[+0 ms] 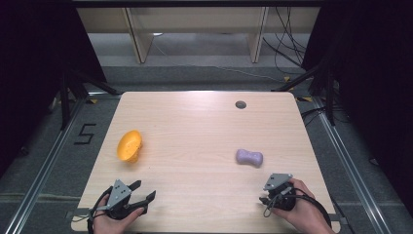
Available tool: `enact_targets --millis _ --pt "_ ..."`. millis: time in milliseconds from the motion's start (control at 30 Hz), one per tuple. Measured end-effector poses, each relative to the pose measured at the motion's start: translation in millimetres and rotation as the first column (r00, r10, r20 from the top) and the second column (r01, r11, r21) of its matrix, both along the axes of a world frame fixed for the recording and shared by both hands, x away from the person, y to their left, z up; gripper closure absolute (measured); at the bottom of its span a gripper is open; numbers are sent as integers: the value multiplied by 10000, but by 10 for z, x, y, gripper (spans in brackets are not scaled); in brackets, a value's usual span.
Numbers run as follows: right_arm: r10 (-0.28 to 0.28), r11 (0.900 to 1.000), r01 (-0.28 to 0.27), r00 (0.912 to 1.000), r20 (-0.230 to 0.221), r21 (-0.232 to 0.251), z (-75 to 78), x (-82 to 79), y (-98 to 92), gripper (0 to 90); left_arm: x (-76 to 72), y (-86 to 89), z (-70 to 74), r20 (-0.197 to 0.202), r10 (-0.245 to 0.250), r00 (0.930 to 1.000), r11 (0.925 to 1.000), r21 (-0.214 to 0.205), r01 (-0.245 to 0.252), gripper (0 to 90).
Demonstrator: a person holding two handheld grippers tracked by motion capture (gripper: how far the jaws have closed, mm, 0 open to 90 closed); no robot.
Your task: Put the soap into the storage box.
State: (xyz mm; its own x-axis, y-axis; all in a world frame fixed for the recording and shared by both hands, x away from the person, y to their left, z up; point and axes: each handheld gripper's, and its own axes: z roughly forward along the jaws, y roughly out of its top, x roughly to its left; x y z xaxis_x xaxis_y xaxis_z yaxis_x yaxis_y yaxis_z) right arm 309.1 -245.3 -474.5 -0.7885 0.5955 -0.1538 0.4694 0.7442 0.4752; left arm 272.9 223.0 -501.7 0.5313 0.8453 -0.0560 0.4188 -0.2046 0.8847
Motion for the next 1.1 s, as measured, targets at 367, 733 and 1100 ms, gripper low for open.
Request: enact_targets --millis 367,733,1100 --pt "946 9919 -985 9942 -516 -804 132 271 42 507 -28 12 1 -162 37 9999 10000 -74 -38 327" --pt "1531 9707 -1559 9878 -292 -1829 448 905 240 483 -28 11 0 -171 -3 9999 10000 -69 1 326" --pt "1690 9458 -1799 9836 -630 -2703 420 1272 401 361 -26 17 8 -41 -95 9999 10000 5 95 326"
